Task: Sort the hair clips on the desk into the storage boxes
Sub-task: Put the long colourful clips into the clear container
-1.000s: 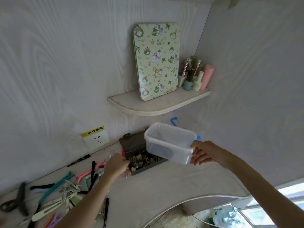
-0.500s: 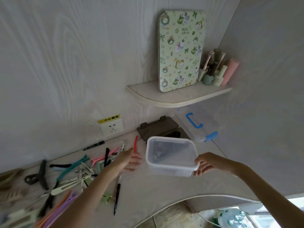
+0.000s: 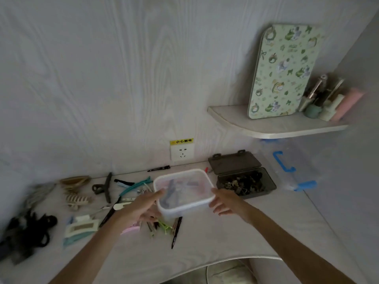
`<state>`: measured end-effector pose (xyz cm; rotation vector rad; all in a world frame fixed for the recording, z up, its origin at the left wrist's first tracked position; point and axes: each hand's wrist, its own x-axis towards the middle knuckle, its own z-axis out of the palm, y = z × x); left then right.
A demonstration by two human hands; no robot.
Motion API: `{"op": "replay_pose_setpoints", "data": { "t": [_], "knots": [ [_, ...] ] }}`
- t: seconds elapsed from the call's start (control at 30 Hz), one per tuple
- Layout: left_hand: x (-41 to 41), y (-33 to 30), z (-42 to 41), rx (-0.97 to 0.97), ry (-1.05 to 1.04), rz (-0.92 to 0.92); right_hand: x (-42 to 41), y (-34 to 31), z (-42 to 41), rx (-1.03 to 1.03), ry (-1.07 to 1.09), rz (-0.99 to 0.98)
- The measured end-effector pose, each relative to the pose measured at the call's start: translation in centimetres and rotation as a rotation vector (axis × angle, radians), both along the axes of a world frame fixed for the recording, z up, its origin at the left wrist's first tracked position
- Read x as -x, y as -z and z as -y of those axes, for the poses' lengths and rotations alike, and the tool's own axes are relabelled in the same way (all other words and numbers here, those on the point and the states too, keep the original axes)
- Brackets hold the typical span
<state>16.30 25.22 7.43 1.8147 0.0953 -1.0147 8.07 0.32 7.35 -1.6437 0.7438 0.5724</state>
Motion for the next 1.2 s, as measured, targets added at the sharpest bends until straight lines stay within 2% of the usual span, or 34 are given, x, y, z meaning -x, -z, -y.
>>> {"op": "replay_pose_setpoints", "data": {
  "t": [0.07,0.13,0.23,0.27,0.33,0.4,0.43,0.5,0.57,0.63,0.73,0.83,0.93,1.0,1.03,1.13,1.2],
  "knots": [
    [0.2,0.5,-0.7,0.075,-0.104,0.014,-0.5,0.8,-1.5,-0.205,0.119,0.009],
    [0.5,0.9,-1.0,0.116,-0.139,0.030,-1.1,1.7,-3.2,-0.327,0.092,-0.012],
    [0.9,1.2,-0.7,0.113,-0.216,0.064,-2.3,2.8,-6.0,-0.302,-0.011,0.010],
    [0.7,1.4,-0.7,0.070,-0.235,0.136,-2.6,2.8,-6.8,-0.283,-0.020,0.027],
    [0.3,2.1,-1.2,-0.116,-0.219,0.388,-3.2,2.5,-8.0,-0.248,-0.032,0.051],
    [0.0,2.8,-1.9,-0.416,-0.163,0.697,-3.6,2.5,-8.6,-0.221,-0.035,0.068],
    [0.0,2.8,-2.1,-0.493,-0.095,0.874,-3.7,2.6,-8.8,-0.213,-0.027,0.073],
    [-0.2,2.8,-2.0,-0.529,0.122,1.229,-3.7,2.9,-9.0,-0.198,0.008,0.089],
    [-0.1,3.1,-1.6,-0.539,0.329,1.405,-3.7,3.2,-9.2,-0.182,0.056,0.112],
    [0.2,2.8,-1.1,-0.601,0.462,1.373,-3.7,3.3,-9.0,-0.178,0.091,0.127],
    [0.0,3.0,-0.6,-0.681,0.554,1.310,-3.8,3.7,-8.7,-0.173,0.095,0.136],
    [-1.5,1.1,0.1,-0.524,0.403,1.100,-4.2,3.7,-8.8,-0.154,0.075,0.132],
    [-3.2,0.1,0.7,-0.534,0.244,1.024,-4.4,3.9,-8.7,-0.152,0.043,0.142],
    [-4.5,0.1,1.1,-0.617,0.250,1.048,-4.3,4.0,-8.4,-0.132,-0.005,0.145],
    [-5.0,0.2,1.3,-0.635,0.277,0.996,-4.1,3.9,-8.3,-0.123,-0.033,0.146],
    [-6.0,0.4,1.6,-0.596,0.344,0.666,-4.2,3.7,-7.8,-0.101,-0.108,0.145],
    [-6.4,1.1,1.2,-0.597,0.312,0.611,-4.3,3.4,-7.3,-0.098,-0.155,0.130]
  ]
}}
